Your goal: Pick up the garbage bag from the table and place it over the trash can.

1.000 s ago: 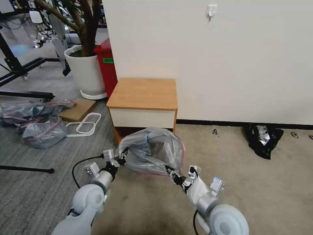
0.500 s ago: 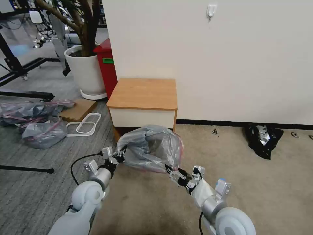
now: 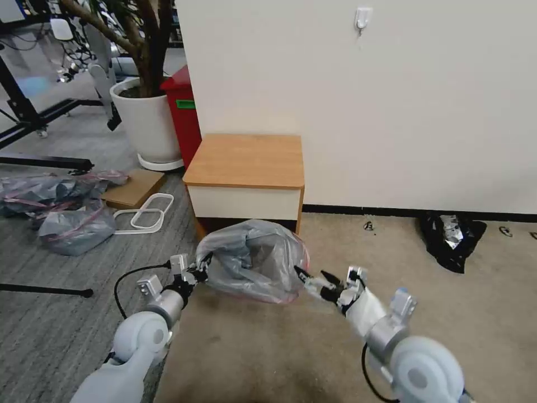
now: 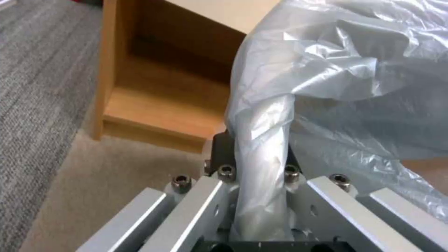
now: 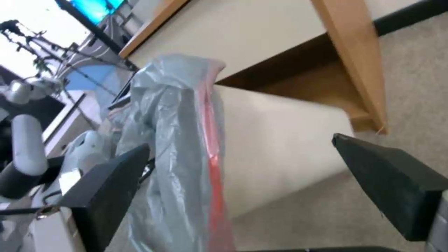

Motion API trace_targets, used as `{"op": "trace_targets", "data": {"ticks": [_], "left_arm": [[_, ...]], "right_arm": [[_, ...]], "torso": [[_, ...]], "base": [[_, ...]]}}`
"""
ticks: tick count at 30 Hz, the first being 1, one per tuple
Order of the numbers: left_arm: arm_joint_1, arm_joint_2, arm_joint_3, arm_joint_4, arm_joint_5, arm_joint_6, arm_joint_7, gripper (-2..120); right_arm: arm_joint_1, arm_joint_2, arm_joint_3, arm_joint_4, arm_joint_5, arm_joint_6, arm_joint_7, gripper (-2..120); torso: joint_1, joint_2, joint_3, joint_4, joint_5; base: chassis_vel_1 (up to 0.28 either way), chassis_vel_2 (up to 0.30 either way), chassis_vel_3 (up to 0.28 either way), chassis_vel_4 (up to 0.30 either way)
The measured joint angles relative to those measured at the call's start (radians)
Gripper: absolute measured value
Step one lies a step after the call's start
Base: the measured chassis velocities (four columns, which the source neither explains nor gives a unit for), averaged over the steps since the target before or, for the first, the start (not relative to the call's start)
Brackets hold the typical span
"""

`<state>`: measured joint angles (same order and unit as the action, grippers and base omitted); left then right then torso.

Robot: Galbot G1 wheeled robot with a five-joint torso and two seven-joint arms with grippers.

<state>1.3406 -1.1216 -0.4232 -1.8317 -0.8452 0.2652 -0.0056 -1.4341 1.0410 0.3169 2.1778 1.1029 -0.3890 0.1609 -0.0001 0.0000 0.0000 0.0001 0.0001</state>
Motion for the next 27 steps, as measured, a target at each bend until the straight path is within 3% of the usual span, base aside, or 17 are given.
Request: {"op": "trace_targets", "data": {"ticks": [11,14,16,27], "left_arm": [[0.021,0.011,-0.001,-0.021,0.003,-0.001,0.007,2],[0.027,0.012,-0.001,-0.025,0.005,-0.001,0.008,2],[0.028,0.012,-0.001,-0.025,0.005,-0.001,0.008,2],[0.022,0.010,0.002,-0.023,0.006,-0.002,0.009,2]], "right_arm": [[0.072,-0.032,-0.005,-0.028,0.144,-0.100,0.002,96],[0.109,-0.035,-0.008,-0.052,0.176,-0.118,0.002,78],[0.112,-0.036,-0.008,-0.054,0.177,-0.119,0.002,77],[0.123,-0.046,0.000,-0.092,0.185,-0.119,-0.027,32]], "torso": [[0.000,0.000,0.000,-0.0002,0.0000],[0.000,0.000,0.000,-0.0001,-0.0001],[0.000,0.000,0.000,0.0000,0.0000],[0.000,0.000,0.000,-0.0002,-0.0001]], "base": [[0.000,0.000,0.000,0.000],[0.000,0.000,0.000,0.000],[0.000,0.000,0.000,0.000],[0.000,0.000,0.000,0.000]]}}
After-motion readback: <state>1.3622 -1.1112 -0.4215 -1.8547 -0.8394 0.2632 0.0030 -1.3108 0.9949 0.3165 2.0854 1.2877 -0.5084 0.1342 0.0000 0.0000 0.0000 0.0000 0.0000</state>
